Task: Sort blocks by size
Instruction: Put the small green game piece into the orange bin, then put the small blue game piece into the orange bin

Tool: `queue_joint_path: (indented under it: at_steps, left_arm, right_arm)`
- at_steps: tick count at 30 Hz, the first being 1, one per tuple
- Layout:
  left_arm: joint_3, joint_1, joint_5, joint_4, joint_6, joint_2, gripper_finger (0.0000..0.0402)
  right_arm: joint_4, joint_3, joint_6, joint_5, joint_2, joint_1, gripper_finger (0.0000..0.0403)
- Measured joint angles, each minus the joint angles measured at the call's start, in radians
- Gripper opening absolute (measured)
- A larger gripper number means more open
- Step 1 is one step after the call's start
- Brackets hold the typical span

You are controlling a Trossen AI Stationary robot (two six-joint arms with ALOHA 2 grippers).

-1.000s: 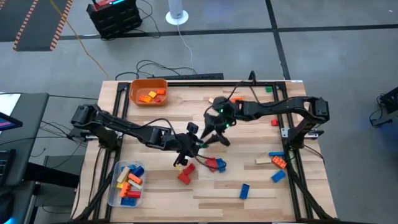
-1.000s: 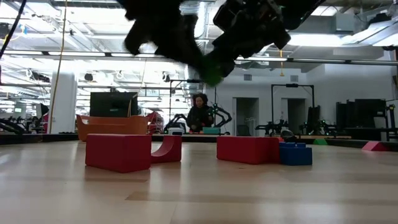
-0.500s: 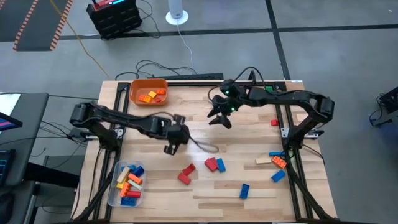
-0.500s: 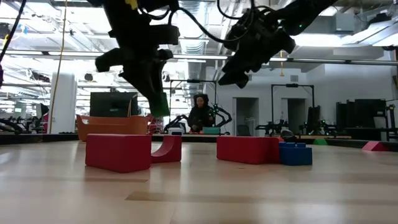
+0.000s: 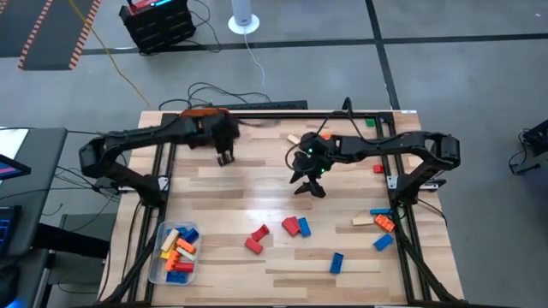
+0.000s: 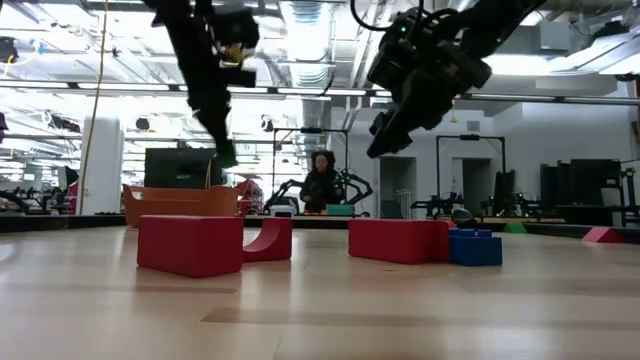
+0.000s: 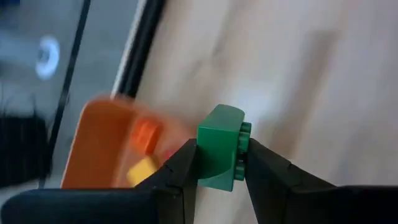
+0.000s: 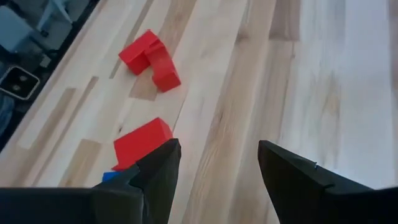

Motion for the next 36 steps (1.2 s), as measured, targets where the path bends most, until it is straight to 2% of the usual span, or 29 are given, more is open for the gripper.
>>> queue_joint_path:
  at_steps: [3,6,9,18,22,25,28,33,36]
  left_arm:
    - [-0.031,0.092,-0.039,-0.013,-0.009,0.000,0.0102]
    - [-0.038,0.161,-0.122,-0.009,-0.046,0.000,0.0103]
    - [-0.038,0.206,-0.122,-0.009,-0.042,0.000,0.0111]
    - [-0.039,0.225,-0.118,-0.061,-0.006,-0.021,0.0209]
    - [0.006,0.188,-0.084,-0.231,-0.031,-0.056,0.0227]
    - [0.046,0.103,0.055,-0.371,-0.154,-0.110,0.0225]
    - [0.050,-0.053,0.185,-0.448,-0.344,-0.170,0.0215]
    - [0.049,-0.423,0.212,-0.601,-0.630,-0.195,0.0199]
    - [0.049,-0.645,0.213,-0.612,-0.778,-0.186,0.0192]
  right_arm:
    - [0.009,-0.029,0.015,0.003,0.001,0.004,0.0248]
    - [0.032,-0.057,0.034,0.004,0.001,0.006,0.0248]
    - [0.066,-0.076,0.057,0.005,0.001,0.006,0.0248]
    - [0.195,-0.123,0.125,0.005,0.001,0.035,0.0248]
    - [0.204,-0.135,0.152,0.072,0.001,0.071,0.0248]
    - [0.229,-0.158,0.173,0.160,0.001,0.124,0.0248]
    - [0.296,-0.197,0.190,0.248,0.001,0.193,0.0248]
    - [0.339,-0.208,0.194,0.400,0.002,0.273,0.0233]
    - [0.344,-0.205,0.168,0.432,0.002,0.285,0.0219]
